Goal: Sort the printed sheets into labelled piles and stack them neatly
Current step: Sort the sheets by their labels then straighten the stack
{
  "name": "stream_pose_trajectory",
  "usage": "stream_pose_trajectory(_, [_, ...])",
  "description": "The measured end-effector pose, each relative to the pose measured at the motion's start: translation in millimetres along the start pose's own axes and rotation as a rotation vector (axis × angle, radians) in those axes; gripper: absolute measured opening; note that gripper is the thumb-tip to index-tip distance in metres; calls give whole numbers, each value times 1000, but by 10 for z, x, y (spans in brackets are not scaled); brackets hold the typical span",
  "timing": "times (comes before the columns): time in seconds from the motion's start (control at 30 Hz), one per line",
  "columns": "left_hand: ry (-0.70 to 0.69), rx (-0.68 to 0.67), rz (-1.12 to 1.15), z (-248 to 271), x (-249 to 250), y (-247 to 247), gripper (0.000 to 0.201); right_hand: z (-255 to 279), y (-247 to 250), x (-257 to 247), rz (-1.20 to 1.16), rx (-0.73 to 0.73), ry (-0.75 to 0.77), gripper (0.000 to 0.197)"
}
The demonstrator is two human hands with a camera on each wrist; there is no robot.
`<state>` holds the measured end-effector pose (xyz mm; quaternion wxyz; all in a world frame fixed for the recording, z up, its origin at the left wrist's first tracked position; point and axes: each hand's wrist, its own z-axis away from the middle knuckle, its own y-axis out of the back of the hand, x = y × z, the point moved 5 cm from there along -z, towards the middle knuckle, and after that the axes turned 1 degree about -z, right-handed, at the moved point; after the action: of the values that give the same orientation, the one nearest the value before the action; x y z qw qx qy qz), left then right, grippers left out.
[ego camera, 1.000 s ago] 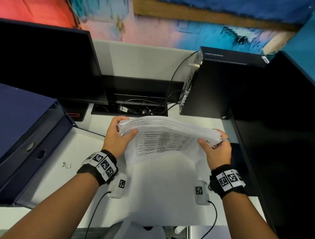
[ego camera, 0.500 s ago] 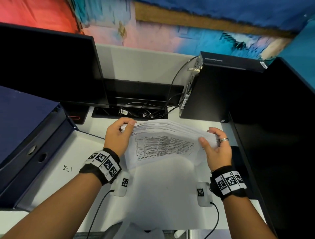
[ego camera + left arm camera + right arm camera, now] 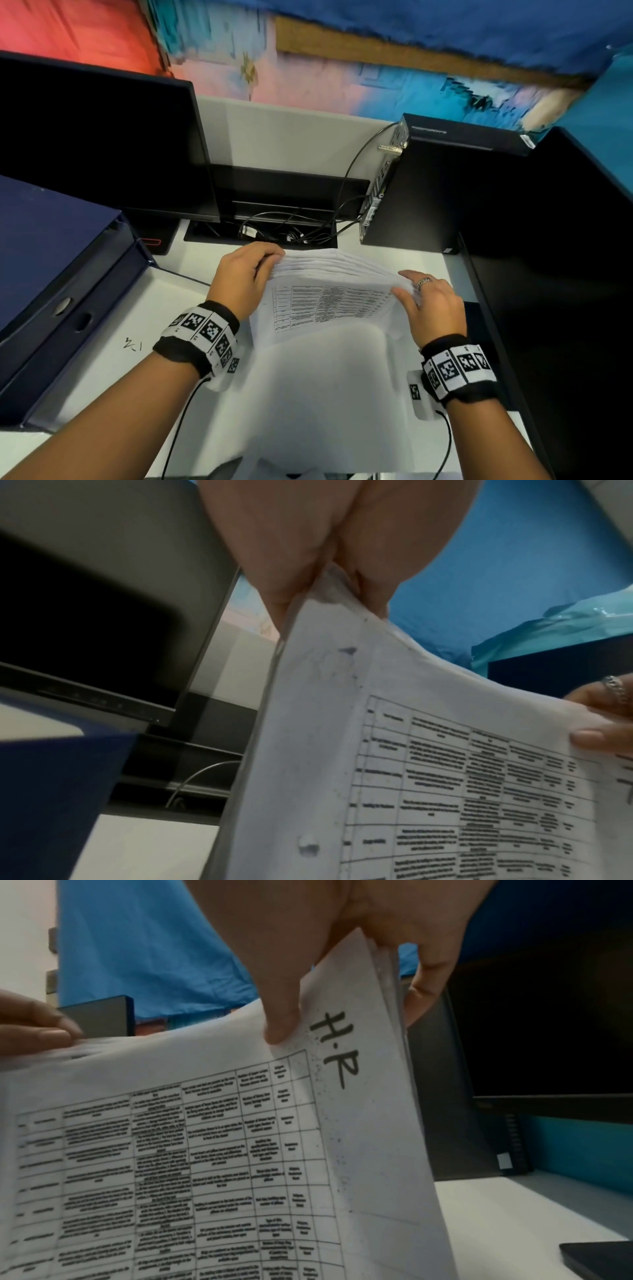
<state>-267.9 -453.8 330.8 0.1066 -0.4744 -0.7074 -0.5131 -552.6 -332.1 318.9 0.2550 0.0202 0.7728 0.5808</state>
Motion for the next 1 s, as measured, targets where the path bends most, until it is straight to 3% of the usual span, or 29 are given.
stream_pose_trajectory(0.07, [47, -112, -23, 7, 23, -7, 10, -15, 19, 30, 13, 0, -1, 24])
stream_pose_trajectory(0.17, [84, -442, -290, -2, 66, -119, 48, -36, -15, 60, 1, -52, -16, 17])
stream_pose_trajectory(0.2, [62, -504, -426, -19, 87, -140, 50, -45, -15, 56, -5, -74, -26, 15])
stream_pose_trajectory(0.27, [-7, -489, -610, -83, 141, -95, 34, -41, 30, 31, -19, -93, -19, 14])
stream_pose_trajectory(0.37, [-47, -417, -616, -119, 213, -2, 31, -11, 157, 25, -8, -79, -3, 14])
stream_pose_trajectory(0.53, [-17, -664, -676, -6, 201, -150, 48, 73, 78, 43, 67, -204, -29, 11])
stream_pose_trajectory(0.67, [-129, -639, -710, -126, 498, -429, 43, 3, 187, -158, 59, -113, 60, 13])
stream_pose_trajectory(0.77, [-134, -558, -571, -244, 718, -482, 22, -70, 450, -351, -29, 132, 144, 18])
stream_pose_trajectory(0.87, [36, -426, -245, -368, 516, -268, 15, -48, 644, -210, -228, 475, -48, 86])
stream_pose_trajectory(0.93, [197, -362, 89, -377, 340, -107, 20, -21, 536, -62, -465, 442, -270, 116])
stream_pose_trajectory(1.0, [343, -305, 402, -324, 280, -19, 18, -45, 298, -57, -889, 229, -354, 110])
